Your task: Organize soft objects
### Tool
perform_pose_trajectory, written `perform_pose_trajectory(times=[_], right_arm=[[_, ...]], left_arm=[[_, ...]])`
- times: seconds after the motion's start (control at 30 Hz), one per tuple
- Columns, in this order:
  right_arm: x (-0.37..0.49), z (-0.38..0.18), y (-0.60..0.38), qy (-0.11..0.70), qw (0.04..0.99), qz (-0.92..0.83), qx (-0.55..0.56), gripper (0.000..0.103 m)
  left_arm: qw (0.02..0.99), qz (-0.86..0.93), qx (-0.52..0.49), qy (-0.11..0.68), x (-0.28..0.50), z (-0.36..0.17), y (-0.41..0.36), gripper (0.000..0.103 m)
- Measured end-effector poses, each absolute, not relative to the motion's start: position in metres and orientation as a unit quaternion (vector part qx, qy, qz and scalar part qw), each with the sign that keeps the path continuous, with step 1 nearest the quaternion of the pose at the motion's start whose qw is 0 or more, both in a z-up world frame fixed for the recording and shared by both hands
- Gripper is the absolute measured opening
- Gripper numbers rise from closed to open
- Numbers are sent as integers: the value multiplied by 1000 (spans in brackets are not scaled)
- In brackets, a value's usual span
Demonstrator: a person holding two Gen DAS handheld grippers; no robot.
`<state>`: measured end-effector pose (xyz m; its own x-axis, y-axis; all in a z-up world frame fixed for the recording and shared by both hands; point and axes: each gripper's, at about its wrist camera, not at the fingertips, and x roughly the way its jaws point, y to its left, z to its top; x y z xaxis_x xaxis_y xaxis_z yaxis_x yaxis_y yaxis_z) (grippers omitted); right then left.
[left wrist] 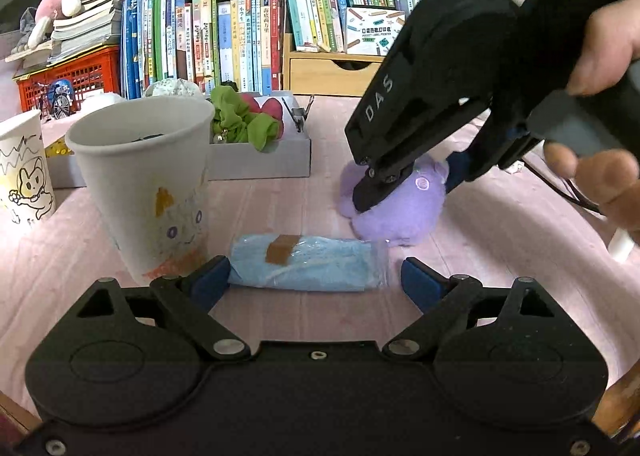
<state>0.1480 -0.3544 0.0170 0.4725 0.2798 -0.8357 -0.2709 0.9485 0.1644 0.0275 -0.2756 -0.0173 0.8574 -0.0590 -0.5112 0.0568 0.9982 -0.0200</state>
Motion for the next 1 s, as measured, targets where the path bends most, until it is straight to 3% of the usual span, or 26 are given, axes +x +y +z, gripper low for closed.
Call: perform_pose_trajectory(times=[0.63, 1.0], right_arm=[[136, 14, -333, 497, 837, 226, -28, 45], [133, 14, -350, 494, 843, 208, 34, 45]], left_arm=[[963, -38, 7, 265, 29, -18, -273, 91], [964, -66, 10, 257, 25, -19, -271, 81]])
